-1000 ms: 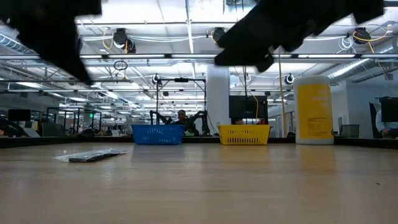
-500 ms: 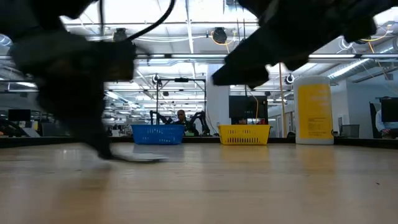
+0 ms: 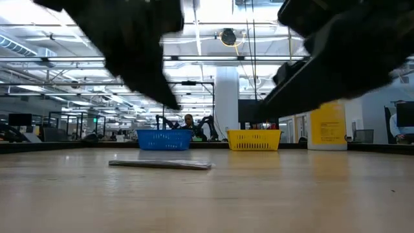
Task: Pick & Place Travel size toiletries
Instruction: Put the black hair comb into the red bin
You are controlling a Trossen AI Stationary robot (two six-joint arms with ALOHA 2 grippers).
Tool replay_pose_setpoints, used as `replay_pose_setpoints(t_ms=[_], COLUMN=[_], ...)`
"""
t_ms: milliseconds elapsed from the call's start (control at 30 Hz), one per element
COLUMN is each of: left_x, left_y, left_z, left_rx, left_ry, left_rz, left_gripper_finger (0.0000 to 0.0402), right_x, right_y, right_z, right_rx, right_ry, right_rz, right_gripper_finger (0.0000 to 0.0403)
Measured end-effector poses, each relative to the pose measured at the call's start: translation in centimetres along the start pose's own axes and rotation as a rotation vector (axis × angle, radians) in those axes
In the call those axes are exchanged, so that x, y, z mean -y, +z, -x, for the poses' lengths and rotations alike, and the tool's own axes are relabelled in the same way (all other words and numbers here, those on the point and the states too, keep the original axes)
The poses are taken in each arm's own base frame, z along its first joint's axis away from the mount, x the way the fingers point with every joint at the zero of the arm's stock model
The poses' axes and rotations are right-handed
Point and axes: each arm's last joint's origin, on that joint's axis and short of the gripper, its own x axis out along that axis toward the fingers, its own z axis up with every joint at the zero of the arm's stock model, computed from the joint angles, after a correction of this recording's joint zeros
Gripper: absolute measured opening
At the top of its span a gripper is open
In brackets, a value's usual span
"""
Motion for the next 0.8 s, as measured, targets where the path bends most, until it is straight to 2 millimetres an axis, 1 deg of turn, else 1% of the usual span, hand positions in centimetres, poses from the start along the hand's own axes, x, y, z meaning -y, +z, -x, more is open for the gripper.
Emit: replay_pose_setpoints(t_ms=[100, 167, 267, 333, 433, 567, 700, 800], left_x=[-2.1, -2.9, -3.8, -3.9, -3.6, -2.5, -1.1, -0.3], left_y=[-0.9, -1.2, -2.7, -3.3, -4.3, -5.0, -5.2, -5.1], left_z=[0.1, 0.0, -0.4, -0.7, -1.0, -1.1, -0.9, -0.6], left_rx=[-0.134, -0.183, -0.229, -0.219, -0.216, -0.145, -0.072, -0.032], left_ry=[0.131, 0.168, 0.195, 0.166, 0.096, -0.011, -0.085, -0.125], left_rz=[0.011, 0.018, 0.022, 0.041, 0.072, 0.111, 0.127, 0.119], left_gripper_finger=[0.0021, 0.0021, 0.0021, 0.0021, 0.0021, 0.0021, 0.0021, 0.0021], right_x=[0.7, 1.4, 2.7, 3.4, 4.3, 4.7, 4.8, 5.1], right_y=[-0.4, -0.7, -0.5, -0.3, -0.1, 0.0, -0.3, -0.6], right_z=[-1.8, -2.7, -4.1, -4.8, -6.2, -7.6, -8.1, -8.0], right_rx=[0.048, 0.058, 0.067, 0.066, 0.055, 0.045, 0.000, -0.050], right_ry=[-0.007, -0.021, -0.057, -0.076, -0.065, -0.053, -0.069, -0.087], right_rz=[0.062, 0.088, 0.091, 0.090, 0.088, 0.116, 0.148, 0.134], right_gripper_finger=[0.0180, 0.0180, 0.0196, 0.0215, 0.0249, 0.0282, 0.0288, 0.0277])
